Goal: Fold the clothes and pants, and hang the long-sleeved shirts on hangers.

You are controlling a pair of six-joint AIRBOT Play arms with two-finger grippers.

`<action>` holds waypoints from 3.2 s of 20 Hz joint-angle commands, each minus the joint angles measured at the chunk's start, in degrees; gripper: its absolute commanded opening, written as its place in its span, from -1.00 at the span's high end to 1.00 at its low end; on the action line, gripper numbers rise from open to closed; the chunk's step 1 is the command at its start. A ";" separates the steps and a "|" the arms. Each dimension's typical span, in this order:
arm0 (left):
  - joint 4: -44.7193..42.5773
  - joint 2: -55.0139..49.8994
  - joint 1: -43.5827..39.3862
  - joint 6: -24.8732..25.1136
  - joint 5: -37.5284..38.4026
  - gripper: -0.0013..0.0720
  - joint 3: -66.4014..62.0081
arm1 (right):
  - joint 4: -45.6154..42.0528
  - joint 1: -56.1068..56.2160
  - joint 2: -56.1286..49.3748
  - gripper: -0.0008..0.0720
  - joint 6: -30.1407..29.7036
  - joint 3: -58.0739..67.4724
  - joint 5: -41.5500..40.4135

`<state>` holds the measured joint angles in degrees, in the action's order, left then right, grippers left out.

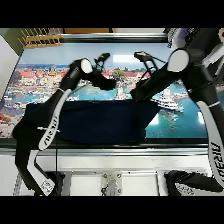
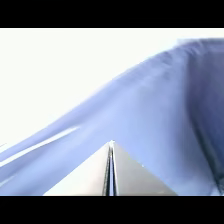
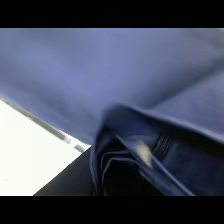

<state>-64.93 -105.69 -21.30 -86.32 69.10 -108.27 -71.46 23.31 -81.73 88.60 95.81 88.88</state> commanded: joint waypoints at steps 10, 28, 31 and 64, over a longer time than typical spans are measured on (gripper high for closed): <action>-1.57 11.85 17.40 1.03 7.43 0.94 -0.04 | 7.98 21.73 -22.05 -0.42 3.08 0.07 -27.91; -0.85 32.79 17.88 4.48 -4.17 0.94 41.16 | 14.16 -30.18 9.22 -0.99 -4.76 -47.06 -26.25; -0.81 33.38 17.88 4.46 -5.44 0.94 44.44 | 24.30 -32.37 5.40 -0.99 -10.43 -52.96 -31.91; 6.03 7.43 -10.49 5.05 -14.56 0.94 30.42 | -7.04 -26.08 4.83 0.96 -4.13 -2.43 12.02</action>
<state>-58.83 -92.66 -29.23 -81.80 53.04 -72.82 -76.95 -7.07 -77.03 80.84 87.00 94.89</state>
